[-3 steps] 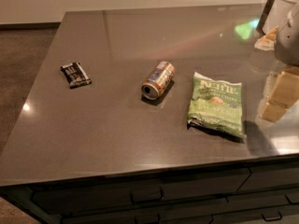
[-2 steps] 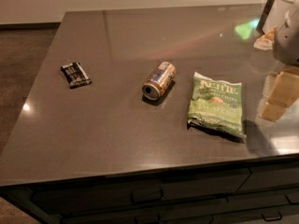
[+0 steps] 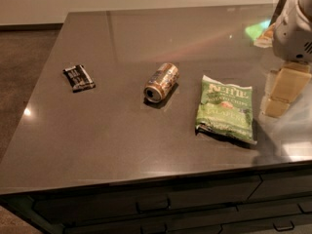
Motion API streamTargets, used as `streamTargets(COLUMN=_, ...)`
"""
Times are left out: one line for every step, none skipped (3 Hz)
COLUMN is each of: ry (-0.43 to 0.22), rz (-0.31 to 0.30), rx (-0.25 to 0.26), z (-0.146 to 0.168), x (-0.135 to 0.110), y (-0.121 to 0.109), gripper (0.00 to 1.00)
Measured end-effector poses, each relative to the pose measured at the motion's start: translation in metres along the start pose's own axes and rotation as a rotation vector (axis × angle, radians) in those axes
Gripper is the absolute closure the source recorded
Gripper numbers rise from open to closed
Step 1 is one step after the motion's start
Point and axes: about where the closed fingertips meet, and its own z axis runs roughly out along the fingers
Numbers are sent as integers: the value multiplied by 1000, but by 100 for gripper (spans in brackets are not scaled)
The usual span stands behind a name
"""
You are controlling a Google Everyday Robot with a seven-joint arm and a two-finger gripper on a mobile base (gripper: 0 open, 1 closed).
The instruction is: Place orange can upright
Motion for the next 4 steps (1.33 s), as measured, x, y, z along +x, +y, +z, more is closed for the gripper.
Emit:
streamTargets(ry=-12, rz=-141, rx=-20, z=23, x=-25, y=-19, gripper=0)
streamTargets(ry=-29, rz=-337, rx=-37, z=50, x=-51, y=-39, gripper=0)
streamTargets(ry=-44, rz=-494, rx=-47, z=71, x=-76, y=-56, gripper=0)
streamTargets(ry=-69, rz=-603, rx=-48, z=85, x=-101, y=-69, gripper=0)
